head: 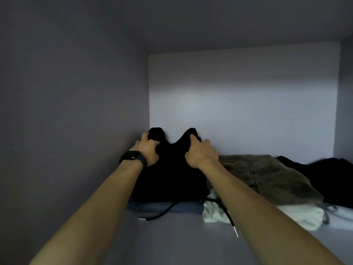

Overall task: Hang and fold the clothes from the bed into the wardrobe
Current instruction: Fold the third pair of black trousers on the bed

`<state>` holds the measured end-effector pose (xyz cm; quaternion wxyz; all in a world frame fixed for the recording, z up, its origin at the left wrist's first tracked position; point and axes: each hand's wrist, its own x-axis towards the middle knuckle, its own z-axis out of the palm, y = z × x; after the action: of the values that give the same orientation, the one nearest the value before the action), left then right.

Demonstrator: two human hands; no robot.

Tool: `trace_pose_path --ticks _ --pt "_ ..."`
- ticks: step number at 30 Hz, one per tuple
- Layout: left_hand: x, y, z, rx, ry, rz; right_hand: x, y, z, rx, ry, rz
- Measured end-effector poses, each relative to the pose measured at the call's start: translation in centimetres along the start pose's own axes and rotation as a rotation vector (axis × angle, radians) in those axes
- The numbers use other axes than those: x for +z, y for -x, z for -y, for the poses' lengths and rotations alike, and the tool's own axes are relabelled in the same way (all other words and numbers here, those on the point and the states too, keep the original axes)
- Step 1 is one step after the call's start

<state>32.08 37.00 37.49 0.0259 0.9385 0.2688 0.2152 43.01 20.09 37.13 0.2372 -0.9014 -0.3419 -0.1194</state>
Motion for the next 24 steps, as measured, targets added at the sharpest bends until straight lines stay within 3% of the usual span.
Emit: trace_pose_path --ticks 4,8,14,17,20,22,24 --pt "-0.3 -0.8 1.0 -0.034 0.008 0.04 0.4 -0.5 1.0 0.068 0.024 0.044" --pt "2.4 0.8 0.5 -0.066 -0.143 0.111 3.2 1.3 0.2 0.061 0.117 0.086" --pt "2.9 1.3 -2.0 -0.125 -0.235 -0.064 2.2 1.3 -1.0 0.042 0.15 0.204" --pt "4.3 0.9 -2.0 -0.036 -0.181 0.03 1.1 0.5 -0.8 0.046 0.32 0.095" --pt "5.2 0.1 -1.0 -0.02 -0.131 0.117 1.0 -1.0 -0.2 -0.116 0.339 -0.021" --pt "5.5 -0.6 -0.6 -0.001 -0.145 0.124 1.9 -2.0 -0.3 -0.206 0.331 0.05" --pt "6.0 -0.8 -0.4 0.01 -0.158 0.121 3.3 -2.4 -1.1 -0.164 0.282 0.138"
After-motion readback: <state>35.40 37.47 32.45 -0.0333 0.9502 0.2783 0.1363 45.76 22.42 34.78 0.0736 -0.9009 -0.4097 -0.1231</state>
